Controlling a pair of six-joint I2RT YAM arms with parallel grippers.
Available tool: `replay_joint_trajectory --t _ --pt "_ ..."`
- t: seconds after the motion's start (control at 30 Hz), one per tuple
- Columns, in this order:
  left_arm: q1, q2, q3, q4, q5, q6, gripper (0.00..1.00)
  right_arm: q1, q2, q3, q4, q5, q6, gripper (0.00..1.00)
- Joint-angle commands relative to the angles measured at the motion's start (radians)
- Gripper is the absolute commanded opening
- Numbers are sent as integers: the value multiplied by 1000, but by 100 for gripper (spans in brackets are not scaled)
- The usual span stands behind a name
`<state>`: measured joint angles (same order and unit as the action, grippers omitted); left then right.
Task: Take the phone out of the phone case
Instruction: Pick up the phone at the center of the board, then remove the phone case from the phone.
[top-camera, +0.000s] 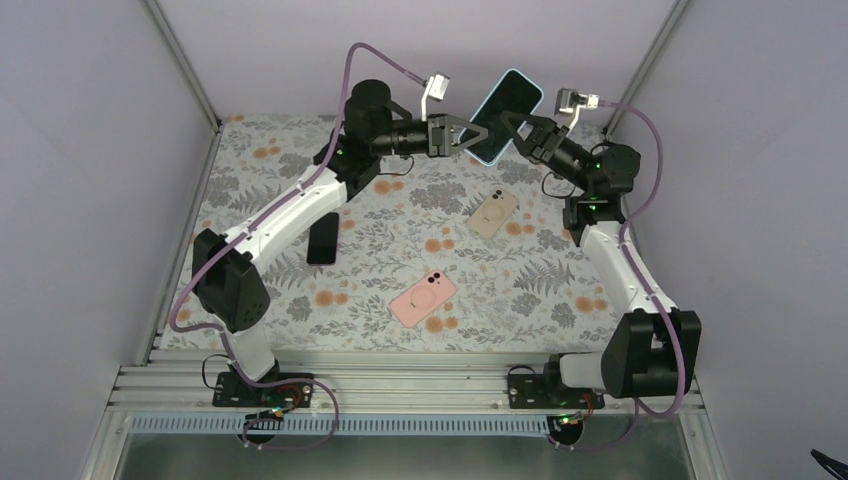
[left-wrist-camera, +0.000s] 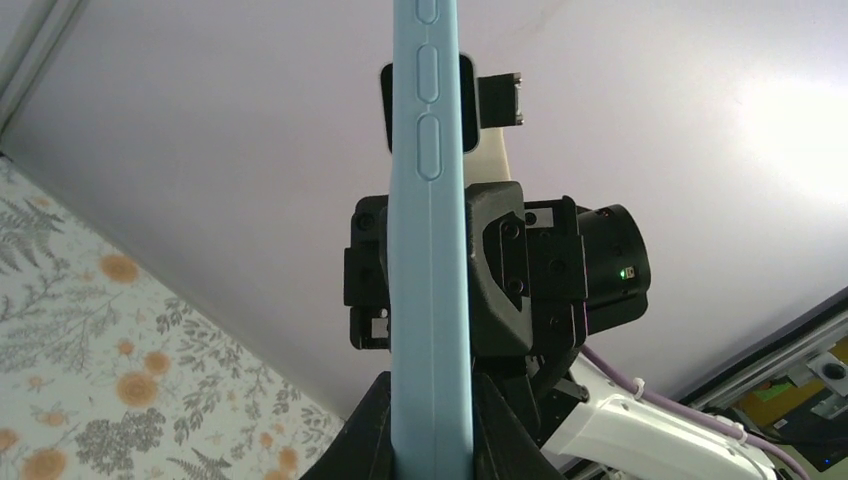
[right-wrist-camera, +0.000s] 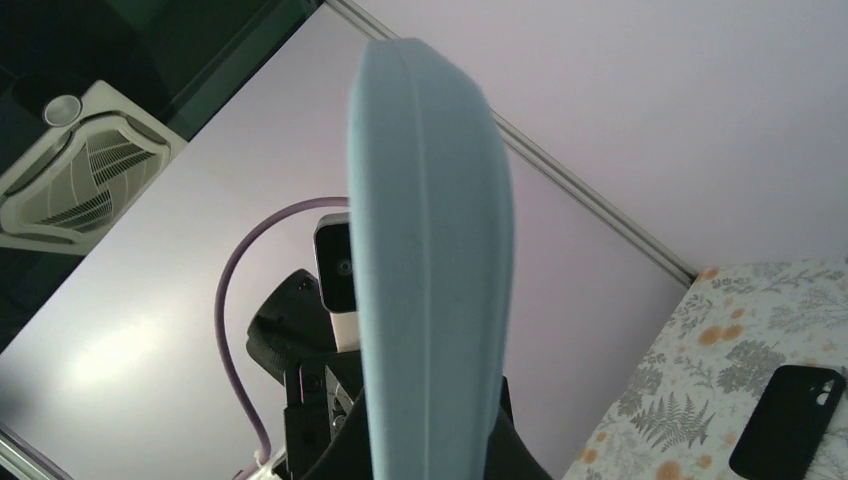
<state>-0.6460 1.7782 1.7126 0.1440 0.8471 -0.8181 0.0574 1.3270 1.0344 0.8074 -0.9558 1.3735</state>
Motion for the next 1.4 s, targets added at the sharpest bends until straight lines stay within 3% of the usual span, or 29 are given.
replay_joint_trajectory --t 0.0,0.07,0.2,0.53,0.9,1.1,1.37 --pt "-13 -14 54 -26 1 134 4 -7 -22 -27 -32 26 -4 4" --pt "-10 -26 54 -79 3 186 13 -17 -31 -36 -30 22 -9 4" --pt "4 -57 52 -167 6 283 49 -32 -48 -50 -32 5 -29 4" --pt "61 -126 85 -381 33 559 100 -42 -112 -65 -58 -105 -188 4" --pt "108 -154 98 -630 238 890 100 -42 -139 -77 -1 -225 -216 4" --pt "106 -158 26 -652 255 900 99 -40 -147 -102 68 -231 -174 4" --pt "56 -149 -28 -603 194 825 87 -33 -150 -77 -15 -233 -246 4"
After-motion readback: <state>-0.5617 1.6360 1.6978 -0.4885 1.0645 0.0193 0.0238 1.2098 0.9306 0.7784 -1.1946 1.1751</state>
